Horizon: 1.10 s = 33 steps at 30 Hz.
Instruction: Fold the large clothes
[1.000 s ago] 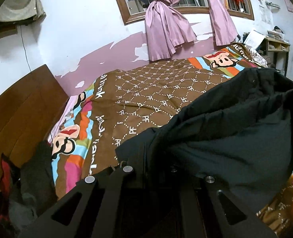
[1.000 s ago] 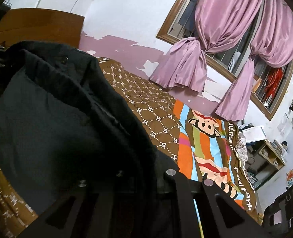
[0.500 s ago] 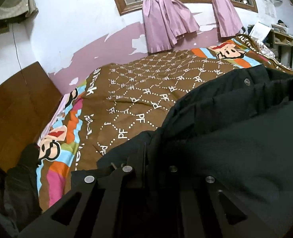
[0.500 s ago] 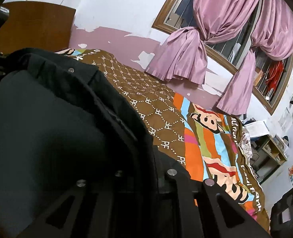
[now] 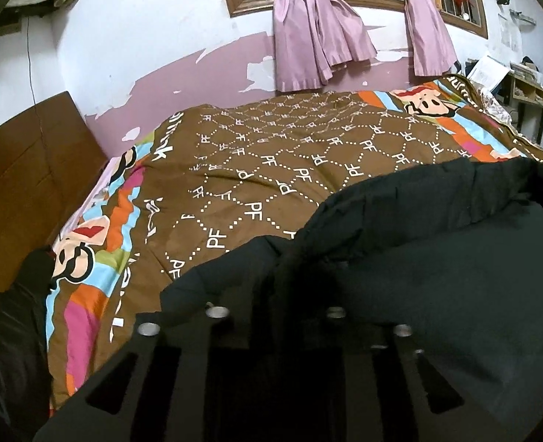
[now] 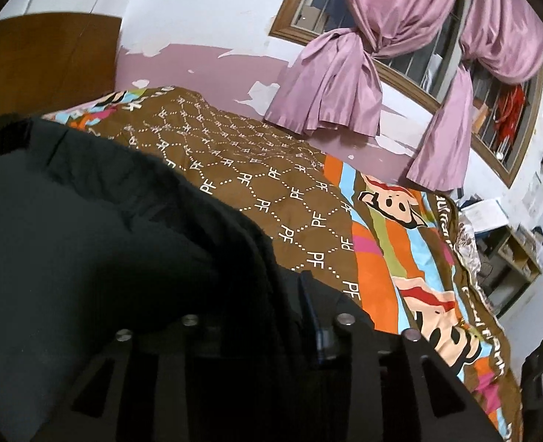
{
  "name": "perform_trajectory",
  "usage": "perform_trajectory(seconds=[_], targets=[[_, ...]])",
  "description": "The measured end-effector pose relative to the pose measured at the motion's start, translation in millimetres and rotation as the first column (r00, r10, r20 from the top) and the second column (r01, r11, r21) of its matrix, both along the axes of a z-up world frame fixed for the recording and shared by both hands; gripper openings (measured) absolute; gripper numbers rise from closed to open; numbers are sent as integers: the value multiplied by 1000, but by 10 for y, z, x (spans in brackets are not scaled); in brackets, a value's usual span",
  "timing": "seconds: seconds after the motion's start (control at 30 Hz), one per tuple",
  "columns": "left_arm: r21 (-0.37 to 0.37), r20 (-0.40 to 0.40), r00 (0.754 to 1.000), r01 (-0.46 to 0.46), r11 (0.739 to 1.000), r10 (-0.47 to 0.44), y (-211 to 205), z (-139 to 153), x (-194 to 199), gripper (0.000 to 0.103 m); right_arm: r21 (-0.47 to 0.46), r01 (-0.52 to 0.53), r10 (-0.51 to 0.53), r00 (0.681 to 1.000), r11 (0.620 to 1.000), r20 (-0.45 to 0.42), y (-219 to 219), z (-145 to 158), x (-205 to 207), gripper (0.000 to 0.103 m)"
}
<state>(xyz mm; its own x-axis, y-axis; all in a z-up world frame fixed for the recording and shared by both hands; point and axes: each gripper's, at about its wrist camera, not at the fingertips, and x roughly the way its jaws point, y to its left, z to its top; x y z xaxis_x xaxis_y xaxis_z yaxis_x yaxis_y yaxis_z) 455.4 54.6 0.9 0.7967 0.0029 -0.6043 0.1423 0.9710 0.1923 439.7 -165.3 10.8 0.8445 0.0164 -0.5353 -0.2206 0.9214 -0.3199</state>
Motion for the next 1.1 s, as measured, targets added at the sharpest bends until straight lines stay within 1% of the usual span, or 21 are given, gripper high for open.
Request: perform_trajectory(seconds=[0.03, 0.1, 0.17, 0.23, 0.27, 0.3, 0.33, 0.4, 0.53, 0.63, 0.73, 0.8, 0.83, 0.87, 0.97, 1.03, 1.1], targets=[[-7, 14, 1000, -2, 1000, 2, 12, 14, -19, 37, 3, 5, -5, 1000, 1000, 1, -5, 2, 0, 39], [-29, 40, 999, -6, 1000, 7, 35, 55, -51, 68, 8, 9, -9, 1000, 1000, 5, -13, 8, 0, 42], [-67, 73, 997, -12, 998, 17, 100, 106, -98, 78, 10, 14, -14, 1000, 1000, 17, -19, 19, -2, 51], [-114, 76, 997, -7, 993, 16, 172, 152, -103, 79, 27, 15, -16, 999, 1000, 29, -40, 43, -17, 68], [-132, 79, 997, -14, 991, 24, 202, 180, -108, 79, 37, 16, -18, 999, 999, 38, -53, 58, -28, 73], [-151, 85, 996, -17, 988, 30, 228, 207, -123, 79, 49, 20, -23, 998, 999, 54, -72, 85, -50, 82], [-179, 97, 995, -20, 984, 38, 271, 236, -154, 80, 62, 21, -25, 998, 998, 65, -88, 112, -72, 87], [-222, 116, 992, -29, 975, 56, 328, 289, -222, 84, 84, 24, -32, 995, 996, 93, -117, 173, -131, 90], [-288, 150, 986, -25, 957, 71, 400, 399, -414, 87, 129, 47, -65, 988, 991, 143, -194, 313, -258, 97], [-276, 175, 983, -5, 961, 56, 377, 461, -583, 87, 186, 35, -68, 982, 982, 175, -260, 445, -426, 101], [-268, 194, 981, 41, 963, 12, 322, 459, -789, 88, 218, 20, -62, 981, 976, 186, -305, 521, -611, 102], [-266, 186, 982, 85, 960, -36, 263, 408, -909, 89, 241, -1, -42, 984, 971, 172, -312, 530, -735, 102], [-262, 172, 982, 123, 957, -79, 216, 374, -972, 89, 254, -21, -20, 987, 967, 158, -304, 520, -788, 103], [-256, 165, 981, 142, 956, -101, 185, 345, -1010, 89, 262, -42, 6, 990, 964, 138, -289, 497, -828, 103], [-233, 147, 973, 207, 950, -176, 48, 242, -1147, 89, 277, -88, 78, 996, 957, 47, -219, 349, -953, 103], [-229, 117, 963, 266, 936, -244, -39, 171, -1214, 89, 277, -115, 126, 992, 954, -23, -160, 191, -1026, 103], [-224, 103, 952, 304, 926, -287, -98, 106, -1272, 89, 263, -132, 153, 986, 956, -60, -124, 63, -1106, 103]])
